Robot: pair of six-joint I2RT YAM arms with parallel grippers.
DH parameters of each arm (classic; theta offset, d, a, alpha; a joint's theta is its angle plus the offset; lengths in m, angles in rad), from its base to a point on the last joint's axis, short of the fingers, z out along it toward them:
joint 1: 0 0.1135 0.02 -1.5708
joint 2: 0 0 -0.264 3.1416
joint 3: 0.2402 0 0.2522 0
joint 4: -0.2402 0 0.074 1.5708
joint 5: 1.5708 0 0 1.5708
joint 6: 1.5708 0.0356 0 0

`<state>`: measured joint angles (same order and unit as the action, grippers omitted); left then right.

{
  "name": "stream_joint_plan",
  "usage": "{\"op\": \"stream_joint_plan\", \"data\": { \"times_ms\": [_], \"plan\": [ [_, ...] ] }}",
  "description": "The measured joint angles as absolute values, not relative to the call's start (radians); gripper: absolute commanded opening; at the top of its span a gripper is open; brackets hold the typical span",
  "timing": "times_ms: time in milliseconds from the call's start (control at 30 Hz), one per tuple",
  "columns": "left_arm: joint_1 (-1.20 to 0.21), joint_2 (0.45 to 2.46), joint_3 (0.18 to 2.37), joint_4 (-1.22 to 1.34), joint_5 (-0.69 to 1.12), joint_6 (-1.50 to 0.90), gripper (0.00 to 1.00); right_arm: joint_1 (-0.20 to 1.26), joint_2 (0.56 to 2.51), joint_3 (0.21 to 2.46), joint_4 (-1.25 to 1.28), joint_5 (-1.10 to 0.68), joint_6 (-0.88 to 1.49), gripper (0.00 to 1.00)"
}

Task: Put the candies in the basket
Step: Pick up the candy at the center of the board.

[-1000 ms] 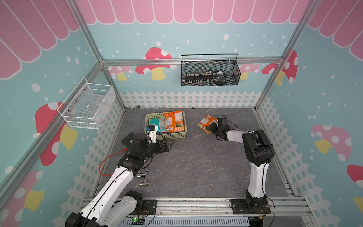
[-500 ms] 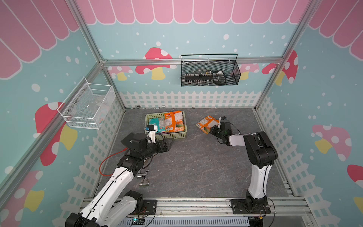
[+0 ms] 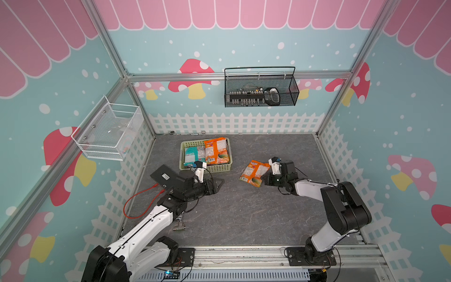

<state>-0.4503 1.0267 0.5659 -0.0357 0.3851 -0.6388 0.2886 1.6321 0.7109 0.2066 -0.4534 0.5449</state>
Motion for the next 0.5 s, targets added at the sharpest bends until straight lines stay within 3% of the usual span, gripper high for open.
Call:
{"op": "stream_joint_plan", "data": {
  "times_ms": [233, 500],
  "plan": [
    [-0.551, 1.173, 0.504, 0.082, 0.293, -0.731, 0.57, 0.425, 1.610, 0.666, 0.122, -0.562, 0.474, 0.00],
    [-0.561, 1.320, 0.477, 0.156, 0.212, -0.790, 0.52, 0.480, 1.617, 0.642, 0.130, -0.596, 0.471, 0.00]
  ]
}}
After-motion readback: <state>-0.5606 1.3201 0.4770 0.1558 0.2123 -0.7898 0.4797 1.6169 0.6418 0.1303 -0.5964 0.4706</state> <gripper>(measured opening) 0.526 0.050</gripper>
